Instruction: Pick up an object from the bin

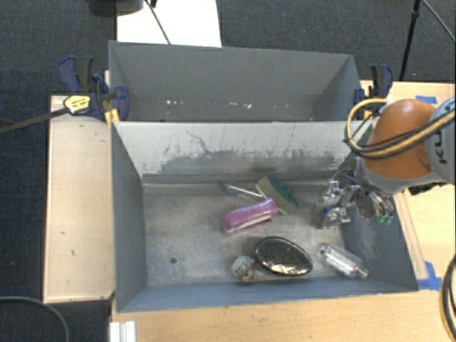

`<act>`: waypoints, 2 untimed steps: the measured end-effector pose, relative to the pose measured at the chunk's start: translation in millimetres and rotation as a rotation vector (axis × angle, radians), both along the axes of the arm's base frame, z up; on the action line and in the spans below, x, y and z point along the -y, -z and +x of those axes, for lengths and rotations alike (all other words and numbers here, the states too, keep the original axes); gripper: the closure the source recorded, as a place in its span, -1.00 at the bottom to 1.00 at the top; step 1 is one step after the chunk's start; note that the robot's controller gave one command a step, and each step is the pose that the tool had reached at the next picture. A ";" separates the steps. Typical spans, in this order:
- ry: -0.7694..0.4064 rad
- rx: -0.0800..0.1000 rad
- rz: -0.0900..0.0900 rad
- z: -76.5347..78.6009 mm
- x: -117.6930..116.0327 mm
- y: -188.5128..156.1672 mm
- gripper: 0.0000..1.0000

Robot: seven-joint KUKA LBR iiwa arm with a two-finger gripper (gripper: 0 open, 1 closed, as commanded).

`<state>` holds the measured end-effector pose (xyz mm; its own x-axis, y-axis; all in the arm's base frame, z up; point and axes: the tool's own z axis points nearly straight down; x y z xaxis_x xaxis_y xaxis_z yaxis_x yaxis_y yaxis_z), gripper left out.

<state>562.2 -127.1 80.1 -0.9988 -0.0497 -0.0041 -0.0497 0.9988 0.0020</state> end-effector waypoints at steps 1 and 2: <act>-0.016 0.008 -0.005 5.4 1.6 -91.8 1.00; -0.017 -0.001 -0.003 3.3 1.1 -86.7 -1.00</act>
Offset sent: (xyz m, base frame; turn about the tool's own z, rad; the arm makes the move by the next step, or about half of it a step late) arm 0.0024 -0.0013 0.0860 -0.0184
